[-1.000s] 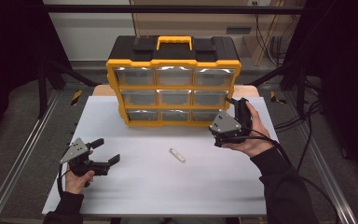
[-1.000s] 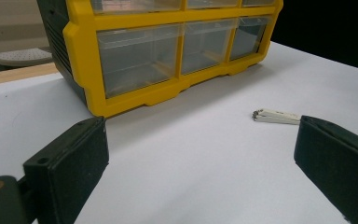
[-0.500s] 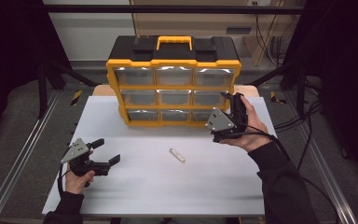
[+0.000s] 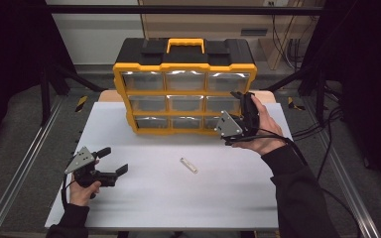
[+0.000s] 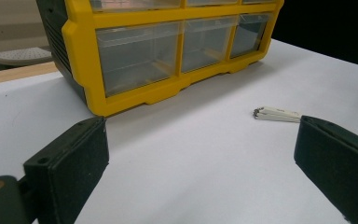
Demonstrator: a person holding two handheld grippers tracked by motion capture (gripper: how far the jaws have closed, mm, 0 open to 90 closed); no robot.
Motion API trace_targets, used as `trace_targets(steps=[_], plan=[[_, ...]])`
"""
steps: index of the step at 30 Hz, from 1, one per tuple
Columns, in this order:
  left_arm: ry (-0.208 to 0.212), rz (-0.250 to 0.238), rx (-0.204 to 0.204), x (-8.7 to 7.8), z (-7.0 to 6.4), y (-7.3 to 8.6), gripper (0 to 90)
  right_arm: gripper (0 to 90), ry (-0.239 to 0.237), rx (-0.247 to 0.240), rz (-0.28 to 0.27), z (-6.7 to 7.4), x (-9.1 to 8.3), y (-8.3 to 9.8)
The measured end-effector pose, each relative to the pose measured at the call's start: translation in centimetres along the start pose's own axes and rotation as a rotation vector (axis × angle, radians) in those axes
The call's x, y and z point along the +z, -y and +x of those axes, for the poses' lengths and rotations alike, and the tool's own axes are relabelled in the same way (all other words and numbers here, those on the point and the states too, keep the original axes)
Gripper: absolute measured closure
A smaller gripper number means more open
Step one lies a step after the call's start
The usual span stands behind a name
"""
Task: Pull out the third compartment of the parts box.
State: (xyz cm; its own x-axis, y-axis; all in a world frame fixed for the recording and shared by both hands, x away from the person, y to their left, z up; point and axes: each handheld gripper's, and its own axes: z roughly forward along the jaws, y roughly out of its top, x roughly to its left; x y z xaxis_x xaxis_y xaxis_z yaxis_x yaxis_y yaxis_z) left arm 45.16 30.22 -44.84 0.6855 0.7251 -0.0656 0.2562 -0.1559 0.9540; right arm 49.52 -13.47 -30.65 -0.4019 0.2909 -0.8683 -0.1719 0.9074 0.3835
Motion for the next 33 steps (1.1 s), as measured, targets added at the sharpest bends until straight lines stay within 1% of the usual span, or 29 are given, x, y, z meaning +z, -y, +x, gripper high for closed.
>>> trace_targets(steps=[2,3,4,11,13,15,18,23,29,33], plan=[[0.0,0.001,0.0,0.0,0.0,0.0,2.7,0.6,0.007,-0.023,0.001,-0.1,0.2,-0.1],[0.0,0.0,0.0,0.0,0.0,0.0,2.7,0.6,0.007,-0.023,0.001,-0.1,0.2,-0.1],[0.0,0.0,0.001,0.0,0.0,0.0,2.7,0.6,0.012,-0.041,0.006,-0.1,0.4,-0.1],[0.0,0.002,0.002,0.0,0.0,0.0,2.7,0.4,0.023,-0.055,0.009,-0.6,0.7,-0.1],[-0.001,0.002,0.002,0.0,0.0,0.0,2.7,0.3,0.024,-0.051,0.015,-0.7,0.9,-0.1],[-0.001,0.002,0.002,0.0,0.0,0.0,2.7,0.2,0.026,-0.062,0.019,-0.9,1.1,-0.1],[-0.001,0.002,0.002,0.0,0.0,0.0,2.7,0.1,0.032,-0.065,0.024,-1.1,1.3,-0.1],[-0.002,0.003,0.003,0.0,0.0,0.0,2.7,0.3,0.046,-0.08,0.019,-1.6,1.8,-0.1],[-0.003,0.003,0.004,0.1,0.0,0.0,2.7,0.4,0.057,-0.116,0.011,-2.2,2.4,-0.2],[-0.004,0.002,0.004,0.0,0.0,0.0,2.7,0.6,0.061,-0.119,0.009,-2.5,2.7,-0.3]])
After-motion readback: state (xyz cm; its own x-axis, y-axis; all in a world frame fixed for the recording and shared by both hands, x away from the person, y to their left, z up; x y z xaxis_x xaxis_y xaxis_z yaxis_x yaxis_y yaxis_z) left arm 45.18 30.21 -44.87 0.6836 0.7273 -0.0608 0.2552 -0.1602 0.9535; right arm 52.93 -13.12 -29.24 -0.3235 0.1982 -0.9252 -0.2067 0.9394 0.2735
